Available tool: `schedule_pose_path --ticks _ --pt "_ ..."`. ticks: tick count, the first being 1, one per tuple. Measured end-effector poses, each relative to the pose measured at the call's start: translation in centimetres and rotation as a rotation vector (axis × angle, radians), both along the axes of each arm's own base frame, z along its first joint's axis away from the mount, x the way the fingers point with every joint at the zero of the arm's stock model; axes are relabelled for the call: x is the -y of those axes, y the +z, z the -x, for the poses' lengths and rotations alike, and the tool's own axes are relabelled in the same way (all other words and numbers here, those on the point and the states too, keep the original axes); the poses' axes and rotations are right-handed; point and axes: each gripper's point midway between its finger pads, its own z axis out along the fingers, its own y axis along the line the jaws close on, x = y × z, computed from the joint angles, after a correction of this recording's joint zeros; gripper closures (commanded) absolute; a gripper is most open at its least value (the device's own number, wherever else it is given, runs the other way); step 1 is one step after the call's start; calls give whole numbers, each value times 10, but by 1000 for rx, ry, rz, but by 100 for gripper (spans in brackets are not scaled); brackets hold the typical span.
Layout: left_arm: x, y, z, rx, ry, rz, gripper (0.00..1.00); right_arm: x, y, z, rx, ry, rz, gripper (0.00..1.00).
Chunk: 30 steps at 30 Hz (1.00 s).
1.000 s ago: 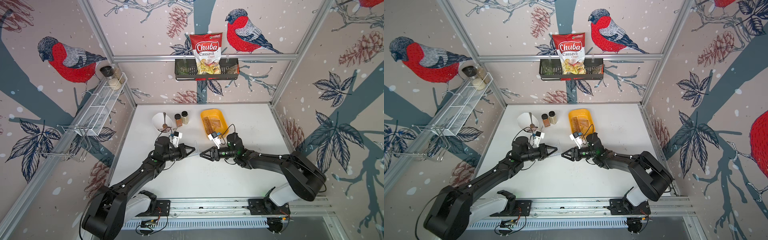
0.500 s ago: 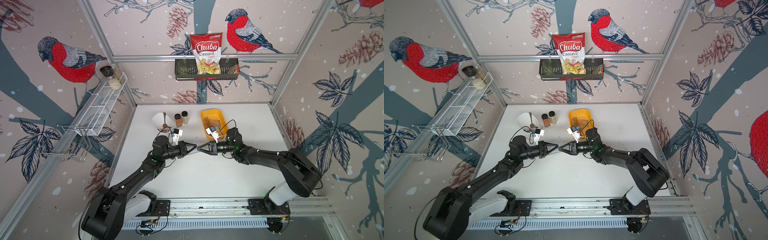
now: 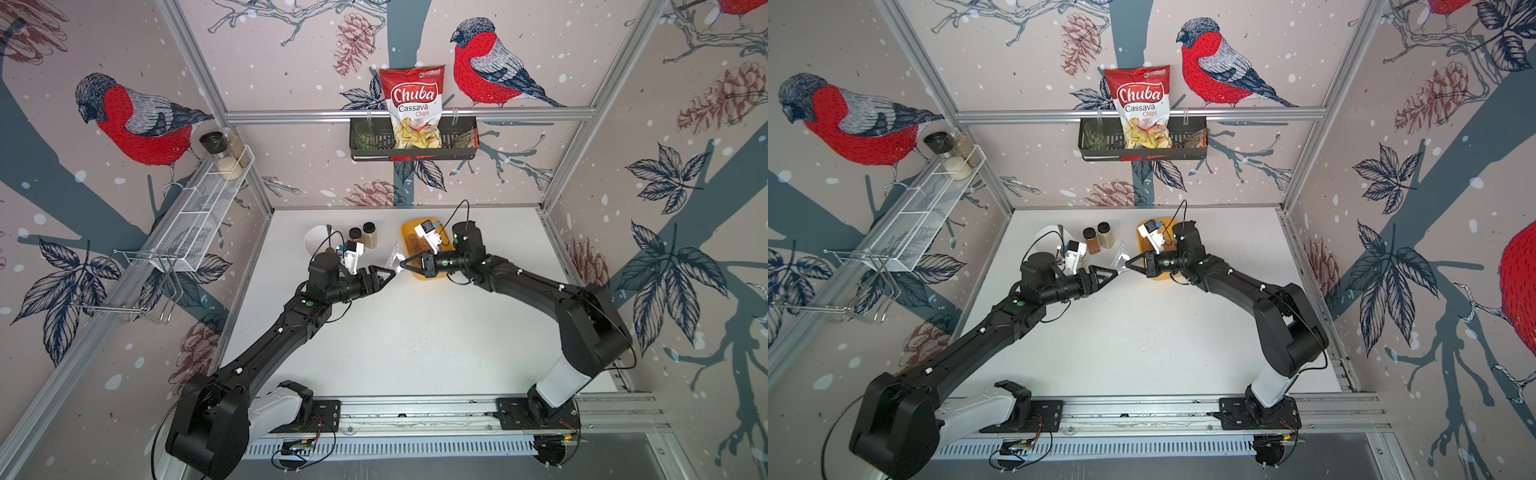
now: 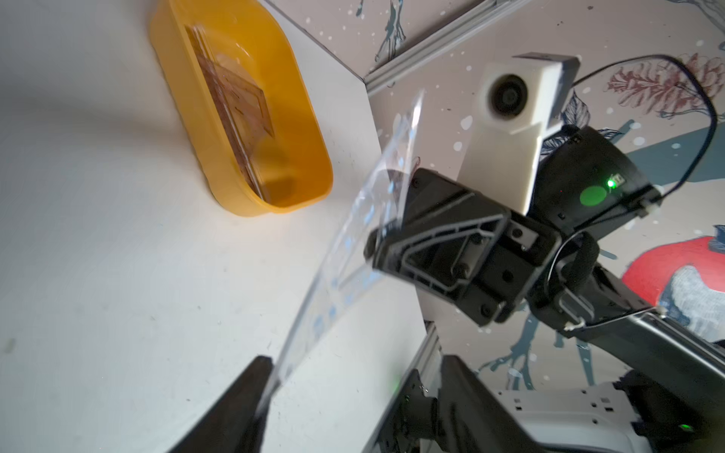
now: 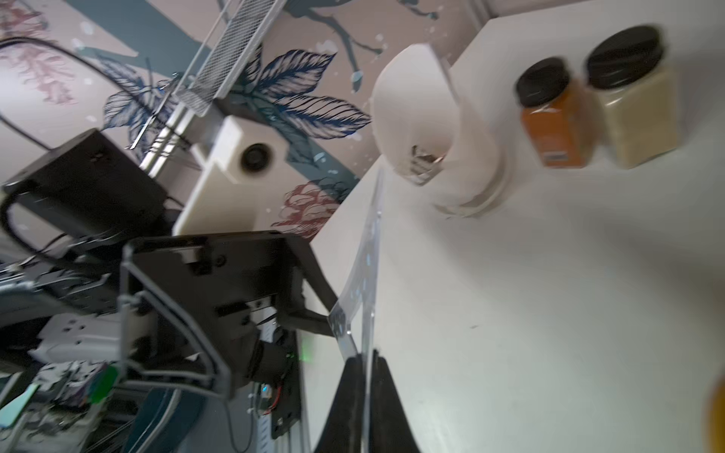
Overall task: Put the scattered rulers into the storage box
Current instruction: Place the ruler in the storage box.
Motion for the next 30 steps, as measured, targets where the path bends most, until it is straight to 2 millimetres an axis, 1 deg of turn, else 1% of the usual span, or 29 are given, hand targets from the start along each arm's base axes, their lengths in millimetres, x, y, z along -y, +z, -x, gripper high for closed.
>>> schedule_pose_path --ticks 1,2,4,5,9,11,13,15,19,22,25,30 --pt "-1 1 -4 13 6 -28 27 13 -8 -26 16 -56 61 100" --pt "-1 2 -7 29 0 -54 27 28 -18 -47 18 -95 120 100" --pt "-4 -3 -15 39 15 -108 27 55 -33 -76 21 -154 221 100" --pt "-5 -8 -18 33 19 -133 27 65 -38 -85 25 -170 262 100" --pt "-7 -31 -24 -7 20 -200 28 81 -49 -114 51 -182 367 100" --pt "-8 -36 -28 -14 24 -220 28 88 -59 -129 49 -185 416 100" --pt "-6 -37 -32 -5 18 -230 28 93 -74 -141 29 -183 464 100" --pt "-6 -38 -34 -3 15 -235 28 93 -89 -143 4 -166 501 100" --pt "-4 -43 -37 -4 5 -248 28 84 -111 -132 -47 -104 548 100" --pt "-4 -48 -38 -11 0 -258 29 78 -114 -128 -49 -73 554 98" --pt "-4 -51 -38 -8 -7 -266 29 74 -116 -129 -50 -60 553 97" --pt "-4 -51 -38 -6 -8 -269 29 72 -118 -129 -52 -44 552 90"
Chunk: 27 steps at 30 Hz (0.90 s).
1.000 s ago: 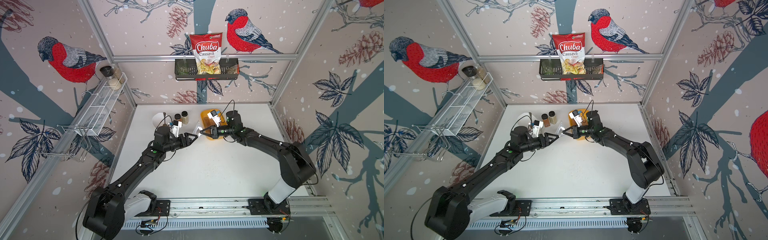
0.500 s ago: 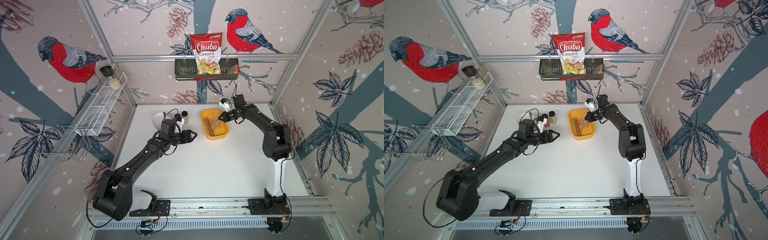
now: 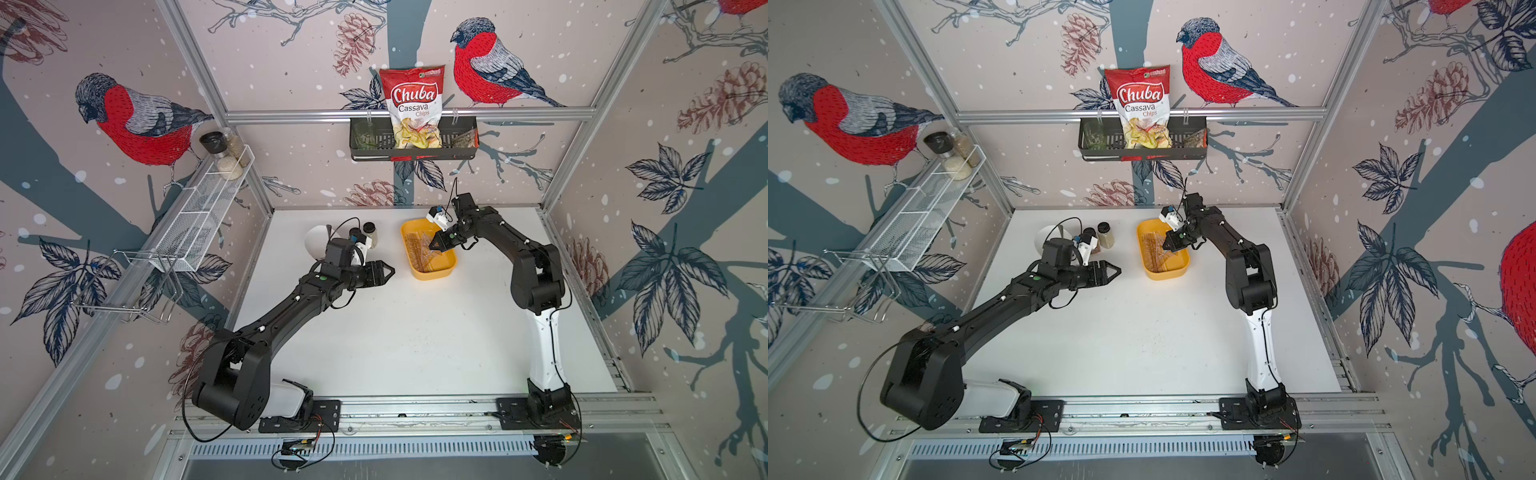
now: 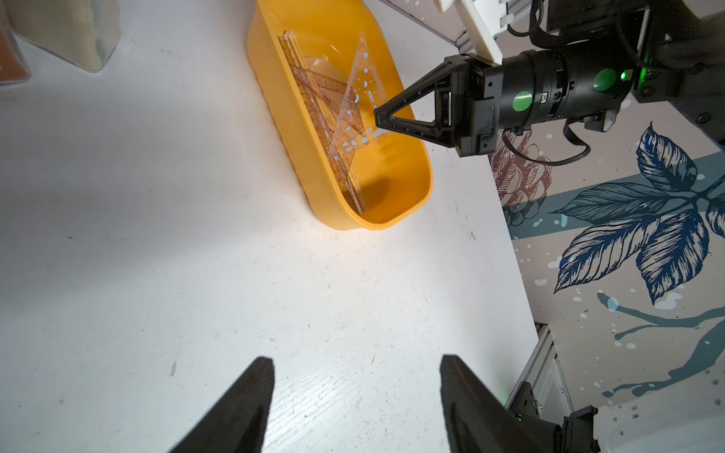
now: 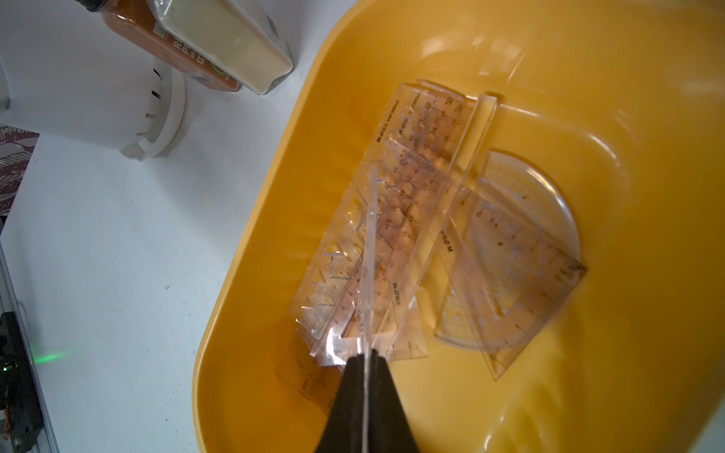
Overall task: Put the scattered rulers into the storage box
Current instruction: Place the ruler in the storage box.
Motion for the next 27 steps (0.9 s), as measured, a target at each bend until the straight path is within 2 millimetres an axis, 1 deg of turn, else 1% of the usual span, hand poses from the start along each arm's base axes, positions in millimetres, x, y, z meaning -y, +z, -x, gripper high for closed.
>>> schedule_pose_path --ticks 1,3,5,8,10,12,17,20,21,24,26,27 --pt "0 0 0 -1 0 -1 29 -2 0 0 -1 3 -2 87" --pt "0 -1 0 -2 -2 -1 29 -3 -2 -1 1 6 0 75" --pt "0 -1 0 -2 -2 -1 29 -1 -8 0 -14 6 13 67" --pt "0 -2 0 -3 -3 -1 29 2 -14 0 -32 -1 38 54" --pt "0 -2 0 -3 -3 -1 29 5 -10 -4 -19 -10 48 48" --pt "0 -2 0 -3 -2 -2 29 8 -2 -12 10 -23 56 43" --pt "-4 4 -4 16 15 -7 26 20 22 -34 82 -72 86 38" --pt "-9 7 -8 41 40 -28 22 29 33 -36 105 -97 111 38" --pt "-10 8 -9 48 43 -35 20 31 39 -34 111 -107 114 38" --pt "-16 12 -10 71 71 -59 4 39 57 -23 137 -139 118 34" --pt "-25 14 -12 102 110 -90 3 48 70 -10 165 -191 113 32" --pt "-31 14 -11 122 132 -112 2 55 77 0 183 -224 106 31"
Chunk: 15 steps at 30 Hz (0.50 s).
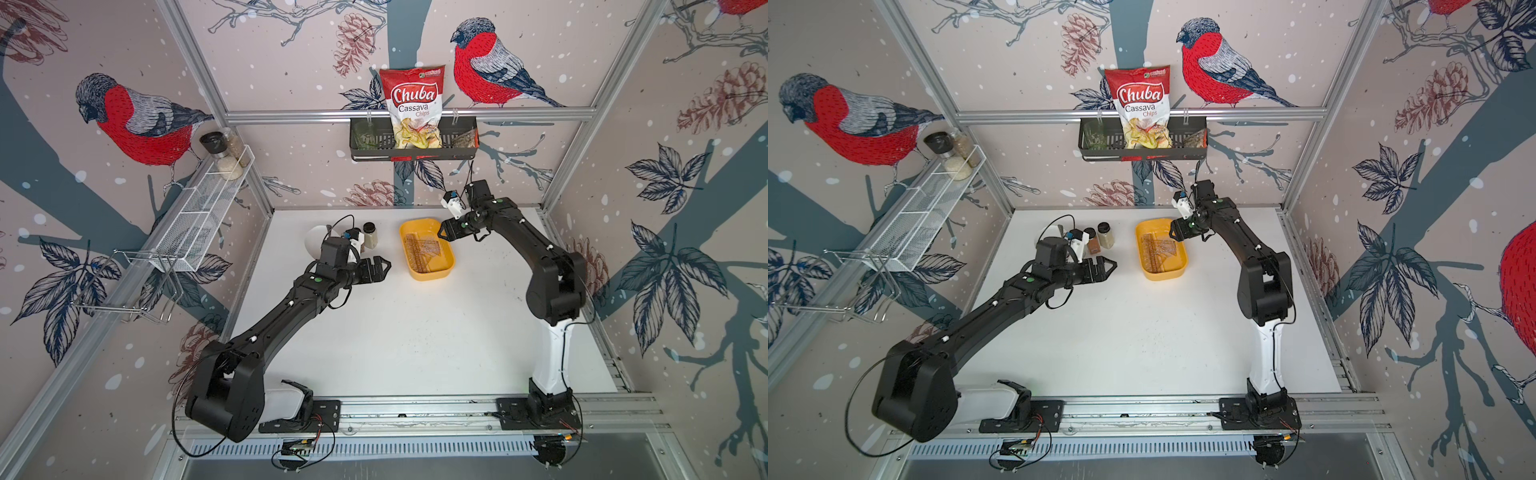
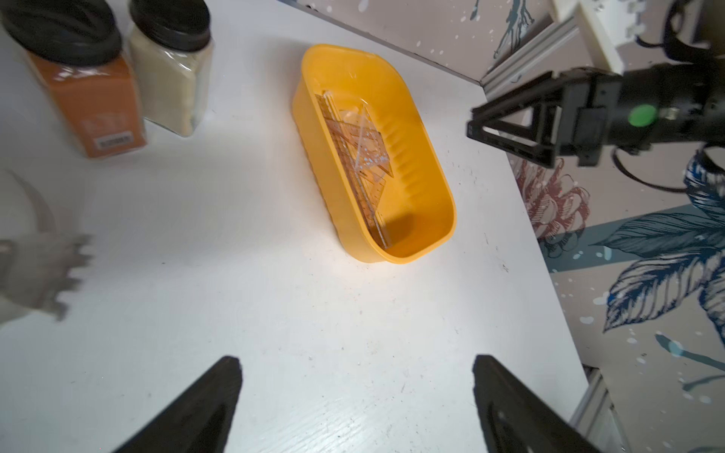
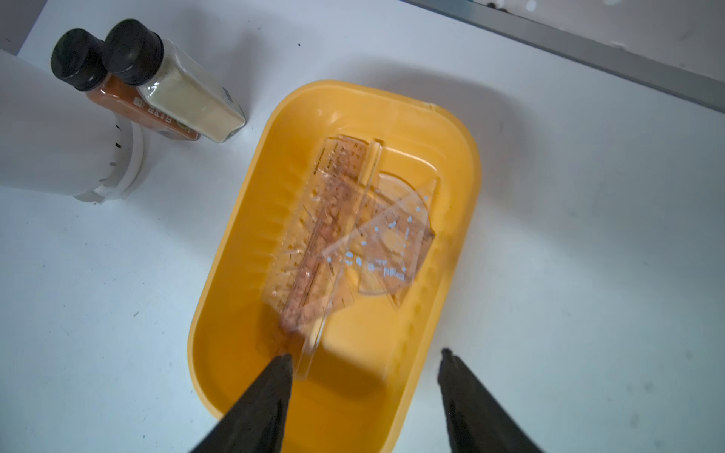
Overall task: Put the scattered rulers into the storage box
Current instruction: Place the ruler in the storage box, then reset both arms
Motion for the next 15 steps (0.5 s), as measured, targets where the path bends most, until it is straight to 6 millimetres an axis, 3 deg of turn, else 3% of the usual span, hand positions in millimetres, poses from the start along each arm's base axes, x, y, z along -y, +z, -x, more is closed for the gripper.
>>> schedule_pose_path --ticks 2,3,6,7,10,15 --pt "-15 -1 1 43 62 -42 2 15 17 19 66 -70 -28 25" --pt "-25 -2 2 68 109 -63 2 28 29 30 111 -122 -46 18" --pt "-58 -6 7 152 262 -112 2 72 61 55 310 -298 -89 1" --pt "-69 -10 10 174 306 -132 2 90 68 63 393 -371 -98 0" --pt "-96 -27 19 249 376 -242 2 132 59 90 568 -510 -91 1" --pt "-144 -54 26 334 453 -473 4 186 12 128 740 -677 -4 0"
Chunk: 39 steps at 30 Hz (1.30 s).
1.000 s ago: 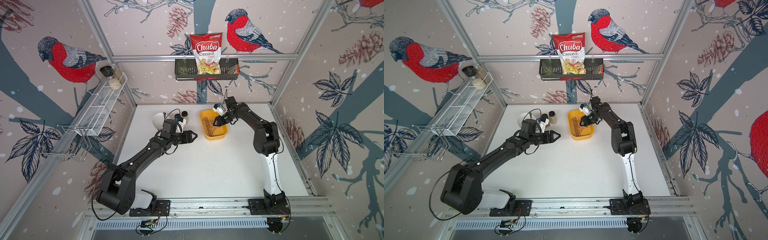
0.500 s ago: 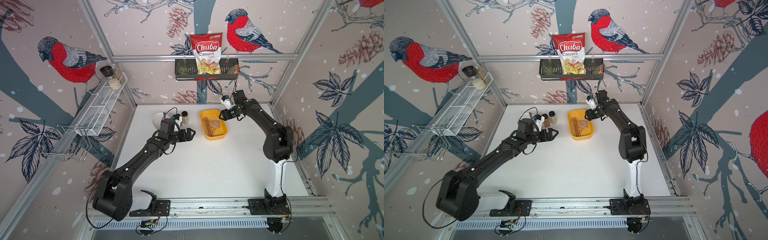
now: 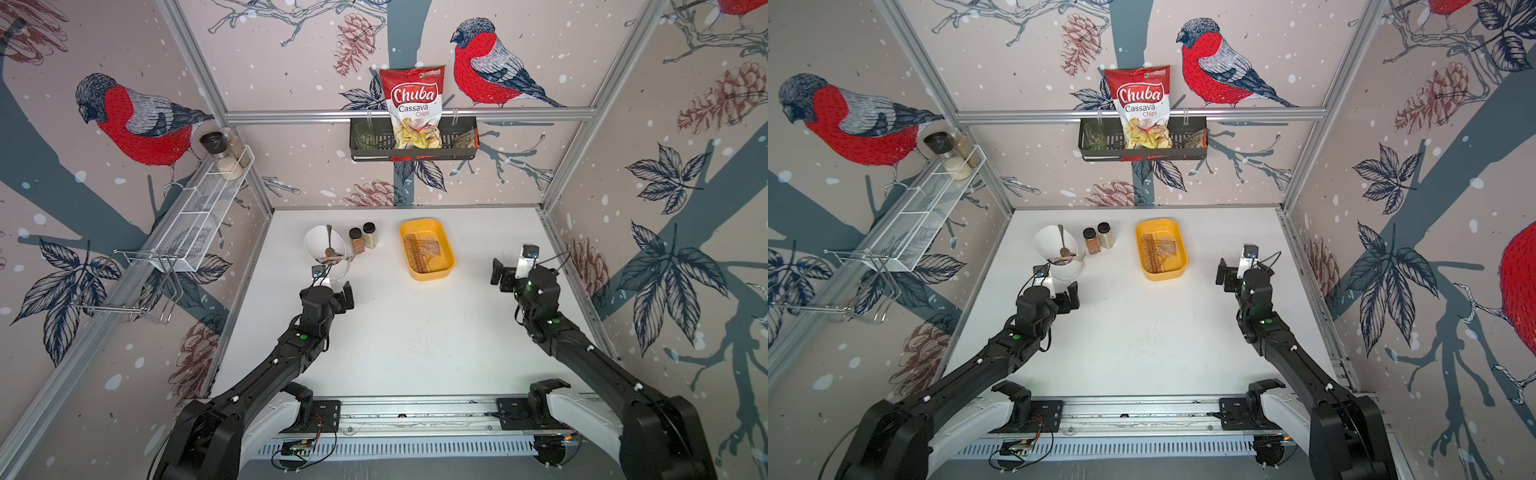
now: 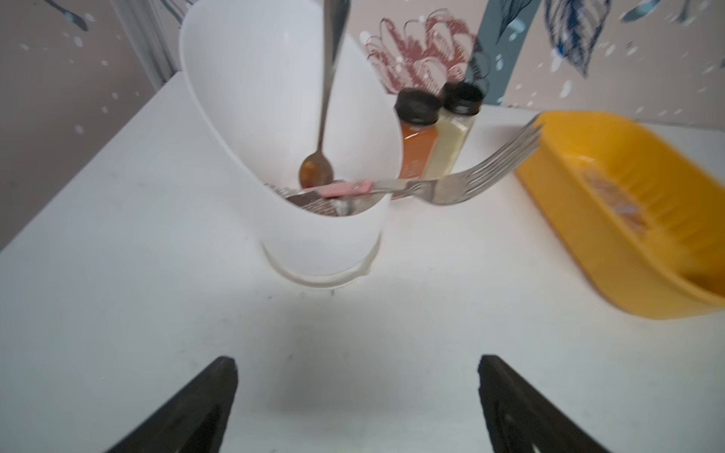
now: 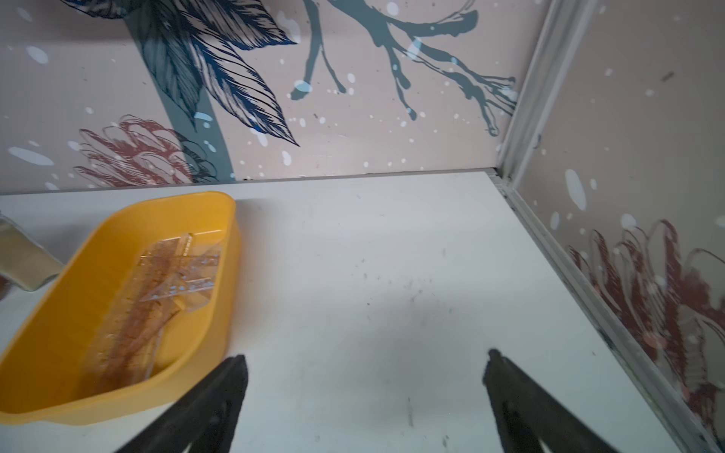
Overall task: Put the scattered rulers into the storage box
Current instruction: Reset both arms
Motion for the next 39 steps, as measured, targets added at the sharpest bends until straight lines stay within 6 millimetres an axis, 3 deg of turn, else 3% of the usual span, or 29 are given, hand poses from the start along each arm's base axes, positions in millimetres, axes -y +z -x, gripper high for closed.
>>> schedule_pose_path --ticks 3,7,10,17,20,24,39 --pt "-21 1 -9 56 45 -80 5 33 -23 14 48 -123 6 0" --pt "-41 -39 -3 -14 66 -146 5 56 -46 23 74 -200 -22 0" --pt "-43 -29 -14 68 55 -127 5 66 -55 19 88 -235 -44 0" --pt "-38 -25 -39 177 -4 -134 5 68 -72 -2 79 -238 -46 0" --pt "-52 -35 -47 161 34 -133 5 71 -43 -26 160 -231 -70 0" --pt "-64 -14 -66 222 58 -85 5 70 -53 -28 113 -215 -76 0" --pt "-58 -18 -67 207 23 -49 4 55 -57 -37 76 -139 -70 0"
